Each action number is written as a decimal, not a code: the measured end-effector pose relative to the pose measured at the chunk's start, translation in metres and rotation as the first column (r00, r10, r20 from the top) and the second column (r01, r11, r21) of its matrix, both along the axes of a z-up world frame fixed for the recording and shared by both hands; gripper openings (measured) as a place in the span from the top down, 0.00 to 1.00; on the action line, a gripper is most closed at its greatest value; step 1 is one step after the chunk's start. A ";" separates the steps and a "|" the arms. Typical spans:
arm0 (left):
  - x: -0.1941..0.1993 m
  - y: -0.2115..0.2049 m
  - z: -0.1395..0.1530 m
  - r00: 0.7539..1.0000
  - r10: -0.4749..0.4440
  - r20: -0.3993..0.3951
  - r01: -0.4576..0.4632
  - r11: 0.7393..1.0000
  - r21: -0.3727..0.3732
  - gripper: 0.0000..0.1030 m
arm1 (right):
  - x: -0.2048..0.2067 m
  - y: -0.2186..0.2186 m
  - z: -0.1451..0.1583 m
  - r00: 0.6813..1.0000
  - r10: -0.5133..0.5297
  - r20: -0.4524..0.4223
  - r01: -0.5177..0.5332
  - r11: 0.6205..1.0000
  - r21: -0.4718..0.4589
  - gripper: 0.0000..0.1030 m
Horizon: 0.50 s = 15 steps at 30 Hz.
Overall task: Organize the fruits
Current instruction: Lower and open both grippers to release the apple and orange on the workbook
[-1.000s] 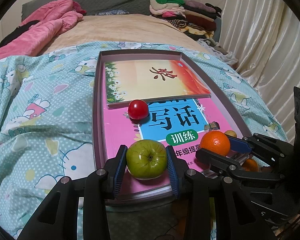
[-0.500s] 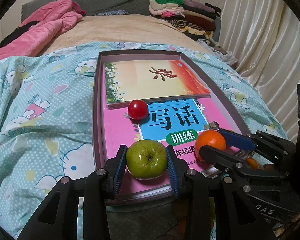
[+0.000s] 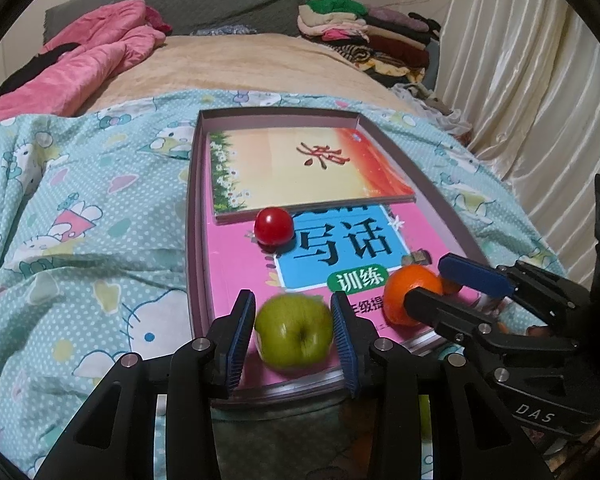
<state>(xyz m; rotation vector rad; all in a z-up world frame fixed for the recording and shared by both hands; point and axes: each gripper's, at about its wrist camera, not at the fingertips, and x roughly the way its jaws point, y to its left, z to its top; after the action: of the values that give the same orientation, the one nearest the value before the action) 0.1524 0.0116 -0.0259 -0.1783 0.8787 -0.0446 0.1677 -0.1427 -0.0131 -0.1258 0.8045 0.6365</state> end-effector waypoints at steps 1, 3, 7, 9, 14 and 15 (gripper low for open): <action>-0.001 0.000 0.000 1.000 0.000 0.002 0.000 1.000 0.000 0.57 | 0.000 0.000 0.001 1.000 0.000 0.003 0.000 1.000 0.003 0.53; -0.001 0.000 0.001 1.000 0.001 0.003 -0.001 1.000 0.003 0.56 | -0.001 -0.001 0.002 1.000 0.002 0.010 -0.002 1.000 0.010 0.50; -0.003 0.001 0.004 1.000 0.003 0.011 -0.003 1.000 -0.004 0.56 | -0.002 -0.002 0.004 1.000 -0.002 0.017 0.001 1.000 0.020 0.46; -0.004 0.001 0.006 1.000 0.004 0.017 -0.004 1.000 -0.005 0.56 | -0.001 -0.003 0.005 1.000 -0.005 0.017 0.005 1.000 0.023 0.46; -0.007 0.003 0.009 1.000 0.012 0.025 -0.012 1.000 -0.012 0.45 | -0.001 -0.006 0.006 1.000 -0.012 0.014 0.011 0.999 0.034 0.45; -0.007 0.004 0.010 1.000 0.014 0.027 -0.013 1.000 -0.016 0.44 | -0.001 -0.006 0.006 1.000 -0.012 0.015 0.012 0.999 0.036 0.45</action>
<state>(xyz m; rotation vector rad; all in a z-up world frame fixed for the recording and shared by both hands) 0.1451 0.0155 -0.0160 -0.1981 0.8499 -0.0415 0.1663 -0.1491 -0.0068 -0.0931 0.7781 0.6377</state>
